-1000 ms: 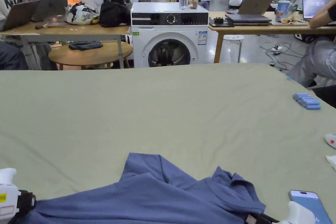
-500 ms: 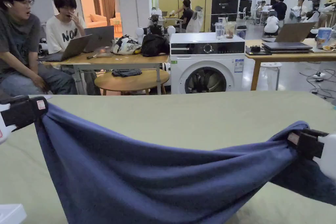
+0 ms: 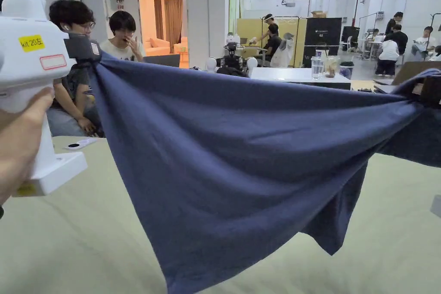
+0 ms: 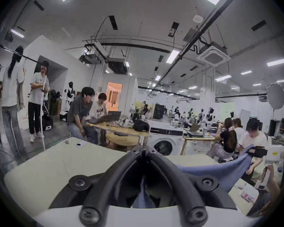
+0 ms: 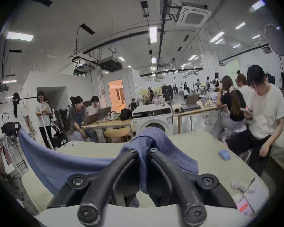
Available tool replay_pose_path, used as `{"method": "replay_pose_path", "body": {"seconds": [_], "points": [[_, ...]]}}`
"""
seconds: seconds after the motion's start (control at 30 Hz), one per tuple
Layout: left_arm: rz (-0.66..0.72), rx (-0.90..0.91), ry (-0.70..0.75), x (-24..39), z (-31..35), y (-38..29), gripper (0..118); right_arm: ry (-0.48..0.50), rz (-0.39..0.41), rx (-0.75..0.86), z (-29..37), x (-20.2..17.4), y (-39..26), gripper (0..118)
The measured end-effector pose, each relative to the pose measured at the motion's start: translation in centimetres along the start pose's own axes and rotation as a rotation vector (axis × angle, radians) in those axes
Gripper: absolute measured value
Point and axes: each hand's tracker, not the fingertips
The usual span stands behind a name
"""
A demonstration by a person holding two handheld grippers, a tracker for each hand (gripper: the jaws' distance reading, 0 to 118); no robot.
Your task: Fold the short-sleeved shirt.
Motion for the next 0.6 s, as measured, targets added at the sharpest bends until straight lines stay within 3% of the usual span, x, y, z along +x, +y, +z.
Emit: {"method": "replay_pose_path", "body": {"seconds": [0.37, 0.47, 0.6], "points": [[-0.040, -0.062, 0.078, -1.6, -11.2, 0.9, 0, -0.007, -0.049, -0.038, -11.7, -0.7, 5.6, 3], [-0.045, -0.079, 0.074, -1.4, -12.8, 0.5, 0, -0.075, 0.056, -0.053, -14.1, -1.7, 5.0, 3], [-0.027, -0.107, 0.063, -1.7, -14.0, -1.7, 0, -0.080, 0.008, -0.089, -16.6, -1.6, 3.0, 3]]}}
